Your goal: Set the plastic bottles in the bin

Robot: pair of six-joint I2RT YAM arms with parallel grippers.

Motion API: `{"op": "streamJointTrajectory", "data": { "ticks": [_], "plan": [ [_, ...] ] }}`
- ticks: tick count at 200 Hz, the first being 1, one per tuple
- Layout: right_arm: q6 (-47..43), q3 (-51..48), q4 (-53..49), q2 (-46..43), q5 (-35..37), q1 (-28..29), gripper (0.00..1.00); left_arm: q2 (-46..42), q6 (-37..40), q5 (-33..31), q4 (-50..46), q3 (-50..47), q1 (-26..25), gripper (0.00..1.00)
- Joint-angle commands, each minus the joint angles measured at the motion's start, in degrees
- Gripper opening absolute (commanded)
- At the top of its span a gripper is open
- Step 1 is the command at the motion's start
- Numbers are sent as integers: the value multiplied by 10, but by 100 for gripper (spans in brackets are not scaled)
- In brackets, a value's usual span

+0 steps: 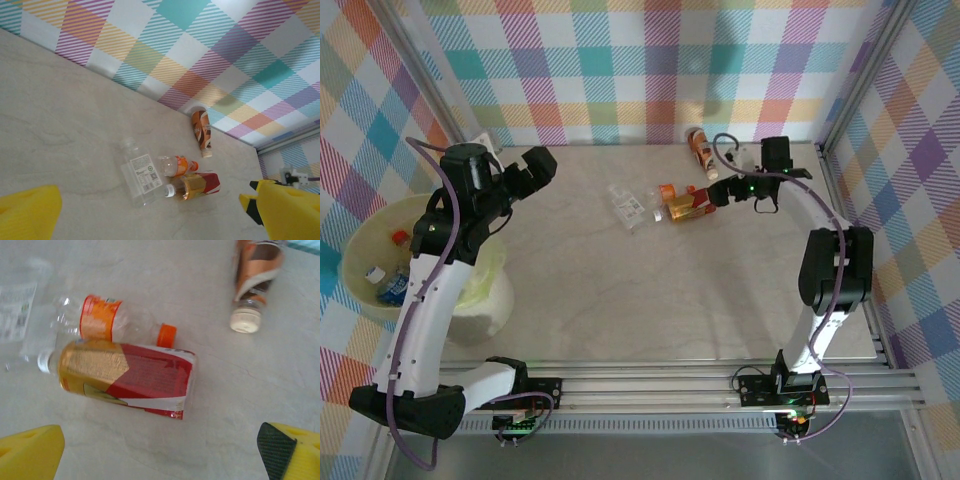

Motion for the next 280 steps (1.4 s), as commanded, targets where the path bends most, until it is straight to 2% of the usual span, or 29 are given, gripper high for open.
{"op": "streamJointTrajectory", "data": {
  "ticks": [1,31,71,128,153,233,280],
  "plan": [
    [-190,46,-38,32,-58,4,100,-15,3,-7,-1,-13,-6,100],
    [-284,89,-54,86,-52,16,100,-22,2,-17,-2,-21,-6,100],
    [-350,168,-88,162,-13,35,100,-14,9,-35,-19,-19,-6,100],
    [-433,177,-76,211,-12,57,100,-2,16,-35,-32,-14,-6,100],
    [-451,160,-76,211,-6,58,100,1,20,-36,-38,-8,-6,100],
    [-458,57,-63,142,-15,64,88,12,14,-34,-37,-15,-6,100],
    [-416,-12,-7,95,-17,67,76,3,10,-25,-35,-24,-6,100]
  ]
}}
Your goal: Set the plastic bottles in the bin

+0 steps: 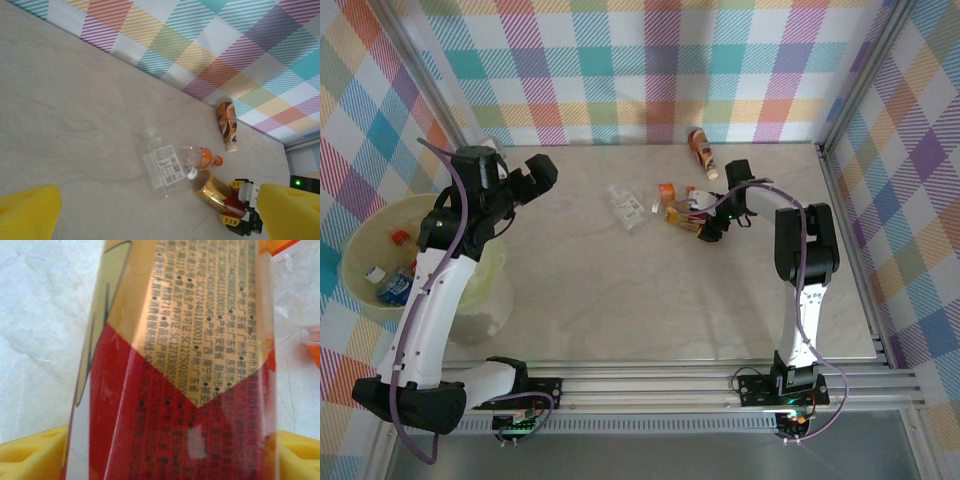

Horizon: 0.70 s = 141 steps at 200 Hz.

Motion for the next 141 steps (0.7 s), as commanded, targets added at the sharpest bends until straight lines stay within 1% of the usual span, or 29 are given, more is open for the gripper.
{"op": "streamJointTrajectory", "data": {
  "ticks": [1,33,57,82,93,111,141],
  "plan": [
    [26,-22,34,-42,-26,6,75,-11,4,6,-9,-9,-5,100],
    [104,-58,44,-89,-29,6,64,-12,-13,26,4,-20,-6,100],
    [183,-143,106,-160,-39,6,56,-5,-34,61,37,-39,-14,100],
    [266,-213,150,-237,-61,7,50,24,-36,68,43,-26,-46,100],
    [306,-239,166,-270,-60,13,46,36,-32,69,50,-22,-65,100],
    [394,-271,185,-323,-55,25,42,57,-28,71,67,-18,-91,100],
    [558,-333,248,-401,-81,30,39,95,-34,81,92,-11,-116,100]
  ]
}}
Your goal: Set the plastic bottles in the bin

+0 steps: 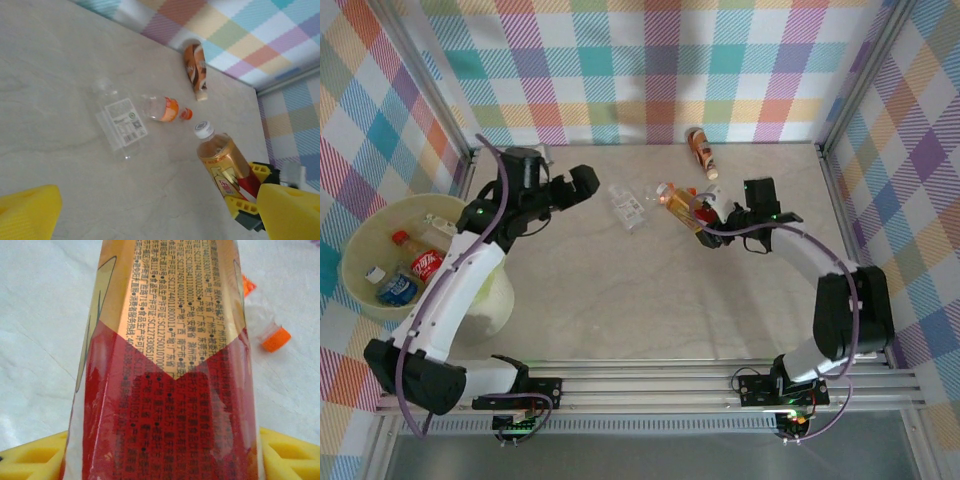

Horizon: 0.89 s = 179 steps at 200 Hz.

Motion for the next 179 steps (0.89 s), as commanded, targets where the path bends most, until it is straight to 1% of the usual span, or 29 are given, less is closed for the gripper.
{"op": "streamJointTrajectory", "data": {
  "ticks": [1,26,50,73,108,125,145,160,179],
  "plan": [
    [181,-43,79,-53,-42,6,39,24,-7,19,37,20,-18,100],
    [308,-93,129,-106,-53,8,36,50,-1,38,53,26,-43,100],
    [394,-142,165,-154,-59,10,34,67,7,74,77,25,-60,100],
    [468,-161,165,-182,-70,10,33,85,8,110,94,24,-72,100],
    [599,-171,191,-182,-92,11,32,118,0,164,137,24,-92,100],
    [654,-175,222,-175,-91,11,30,136,-15,173,156,24,-98,100],
    [700,-175,277,-163,-105,12,30,161,-35,197,176,26,-100,100],
    [727,-170,323,-147,-130,14,30,180,-54,231,220,28,-101,100],
    [756,-159,362,-125,-163,19,30,200,-69,258,246,42,-107,100]
  ]
}}
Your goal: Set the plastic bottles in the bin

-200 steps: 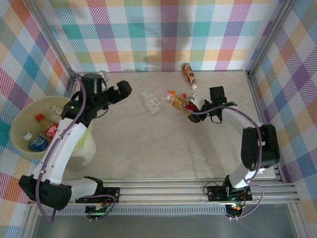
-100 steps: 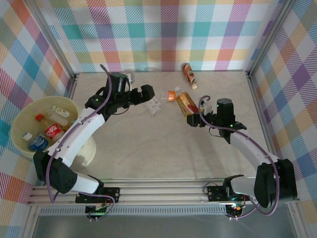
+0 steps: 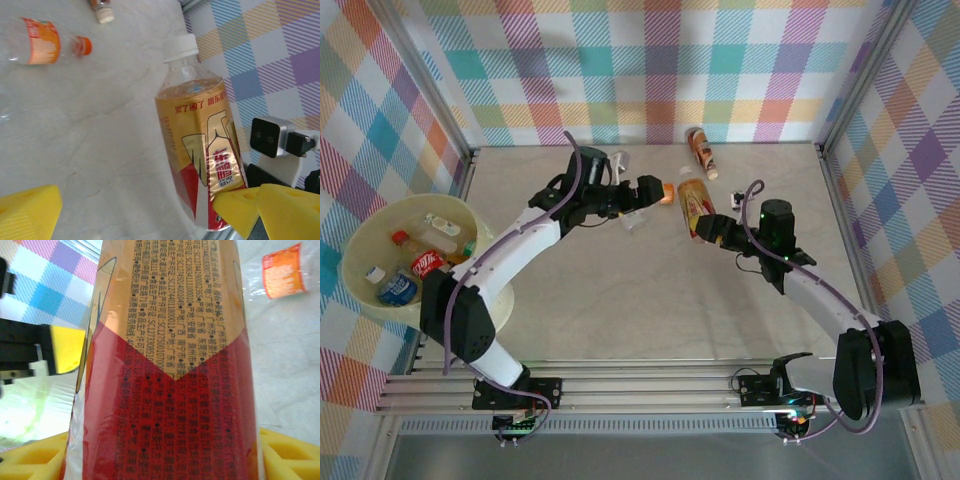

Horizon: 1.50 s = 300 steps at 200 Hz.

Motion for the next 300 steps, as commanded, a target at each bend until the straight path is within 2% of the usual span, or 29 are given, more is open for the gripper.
{"op": "streamJointTrajectory", "data": {
  "ticks": [1,55,108,153,179,188,214,234,251,268,278,300],
  "plan": [
    [76,14,100,24,-58,9,30,21,-29,59,68,29,-10,100],
    [171,27,274,73,-121,29,30,72,-42,83,87,84,-26,100],
    [276,21,463,114,-132,39,30,92,-107,120,191,68,-27,100],
    [386,18,641,176,-115,40,29,85,-91,102,166,63,-26,100],
    [394,17,644,182,-102,40,28,76,-59,-15,47,79,-25,100],
    [385,17,631,178,-102,40,28,74,-59,-29,39,76,-22,100],
    [373,21,614,168,-114,42,29,82,-64,29,80,78,-22,100],
    [382,27,624,174,-128,48,30,91,-98,97,180,64,-23,100],
    [391,25,638,178,-128,50,30,98,-132,133,255,59,-24,91],
    [391,20,638,178,-121,50,31,96,-132,131,258,57,-24,75],
    [389,17,635,176,-116,50,32,90,-125,127,257,52,-24,70],
    [384,14,605,172,-111,50,45,75,-113,119,248,39,-24,61]
  ]
}}
